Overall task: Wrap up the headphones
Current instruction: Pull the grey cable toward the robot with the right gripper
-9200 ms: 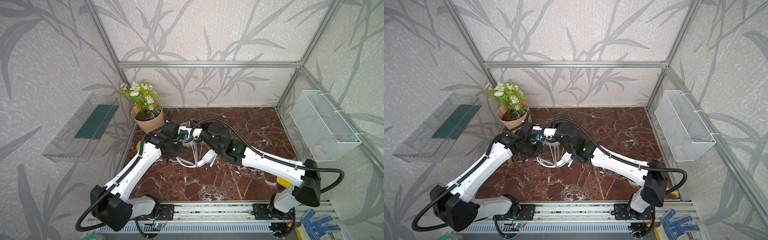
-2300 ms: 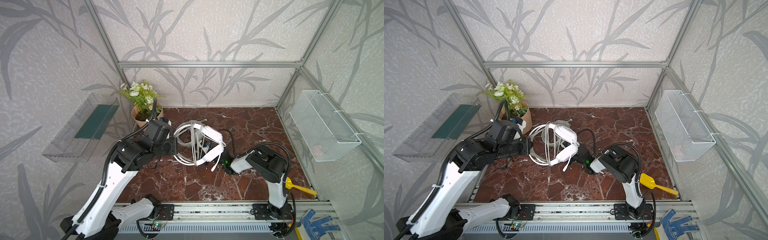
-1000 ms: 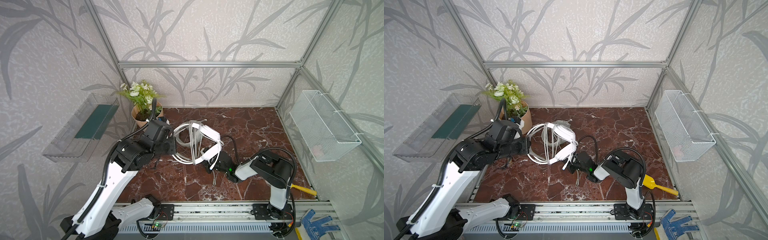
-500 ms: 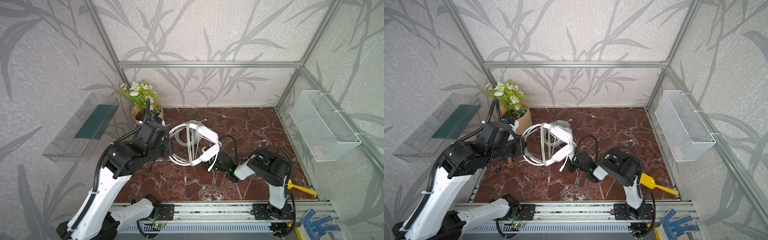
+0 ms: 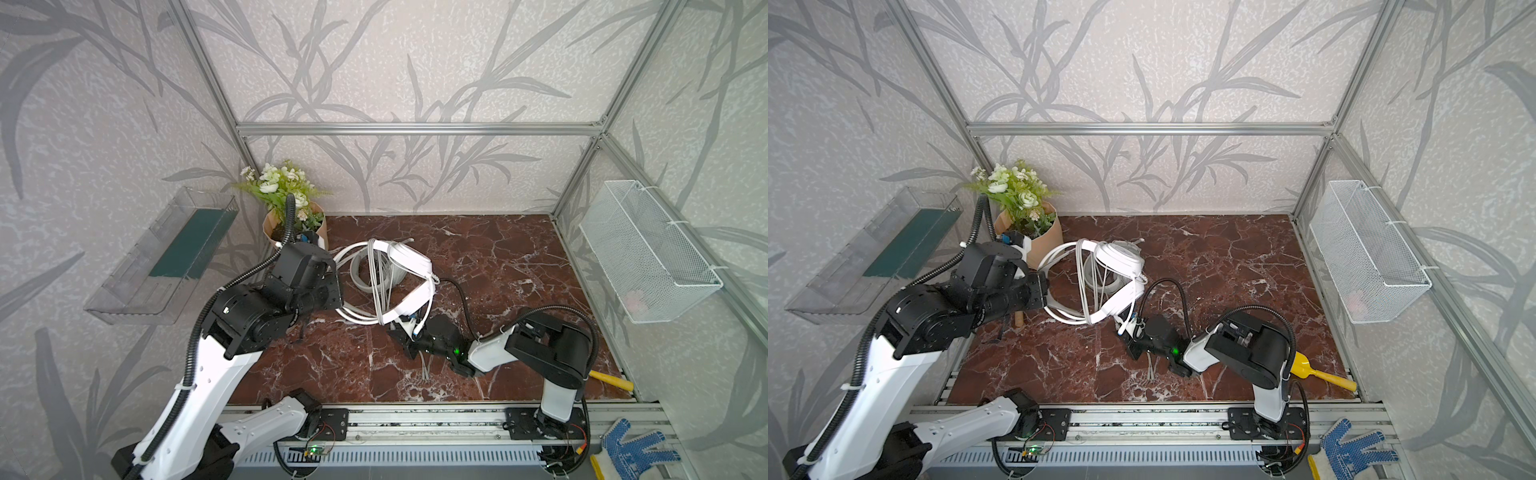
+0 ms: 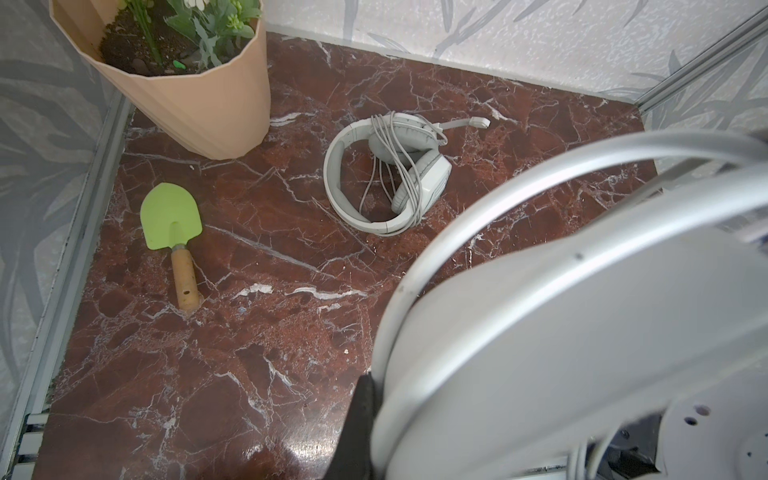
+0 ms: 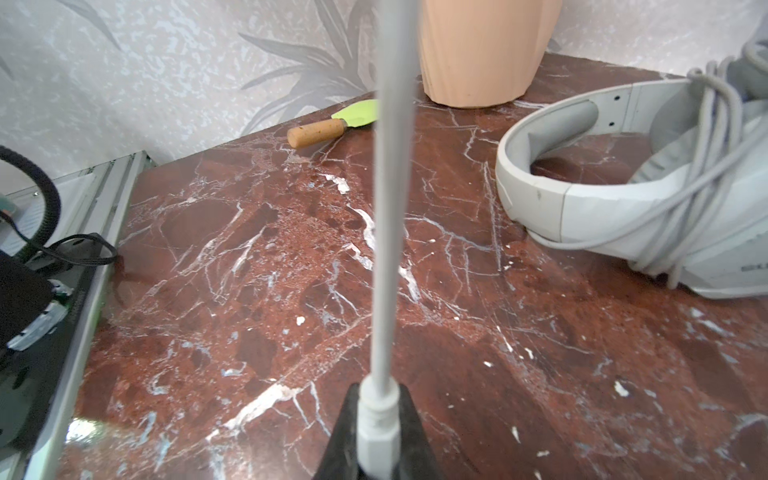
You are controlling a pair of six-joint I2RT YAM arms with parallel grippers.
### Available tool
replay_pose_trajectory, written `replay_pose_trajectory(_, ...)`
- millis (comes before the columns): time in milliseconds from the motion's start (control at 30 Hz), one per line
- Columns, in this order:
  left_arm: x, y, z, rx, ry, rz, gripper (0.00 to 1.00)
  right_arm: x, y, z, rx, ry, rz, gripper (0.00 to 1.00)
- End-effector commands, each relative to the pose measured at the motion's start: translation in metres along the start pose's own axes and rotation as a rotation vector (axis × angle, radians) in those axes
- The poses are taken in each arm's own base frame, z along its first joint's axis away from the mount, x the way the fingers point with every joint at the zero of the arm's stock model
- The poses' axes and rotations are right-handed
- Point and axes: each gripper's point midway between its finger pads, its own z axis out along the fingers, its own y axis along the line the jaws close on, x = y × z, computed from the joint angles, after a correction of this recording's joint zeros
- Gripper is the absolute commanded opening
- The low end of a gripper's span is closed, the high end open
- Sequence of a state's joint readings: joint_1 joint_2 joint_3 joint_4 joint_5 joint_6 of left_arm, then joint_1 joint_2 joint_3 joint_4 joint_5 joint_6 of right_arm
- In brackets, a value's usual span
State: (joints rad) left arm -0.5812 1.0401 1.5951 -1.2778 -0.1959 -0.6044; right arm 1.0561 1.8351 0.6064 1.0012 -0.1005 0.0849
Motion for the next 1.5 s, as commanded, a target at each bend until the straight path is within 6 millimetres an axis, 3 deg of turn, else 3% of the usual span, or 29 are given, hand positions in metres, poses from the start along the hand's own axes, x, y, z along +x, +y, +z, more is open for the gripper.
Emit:
replay_pose_trajectory(0,-0.037,-0.009,-0.005,0.032,-0.146,-0.103,0.00,0.012,0.013,-0.005,0.020,0.094,-0.086,0.00)
replay_pose_trajectory(333,-0.036,0.009,0.021,-0.062,-0.113,-0.136,0.00,-0.005,0.046,-0.023,0.018,0.130,-0.192,0.00)
replay_pose_trajectory(867,-0.016,0.029,0.049,-0.128,-0.016,-0.172,0.00,-0.026,0.108,-0.036,-0.013,0.223,-0.498,0.00)
replay_pose_trajectory(1467,0.011,0.048,0.083,-0.233,0.081,-0.102,0.00,-0.068,0.130,-0.065,-0.012,0.204,-0.667,0.00)
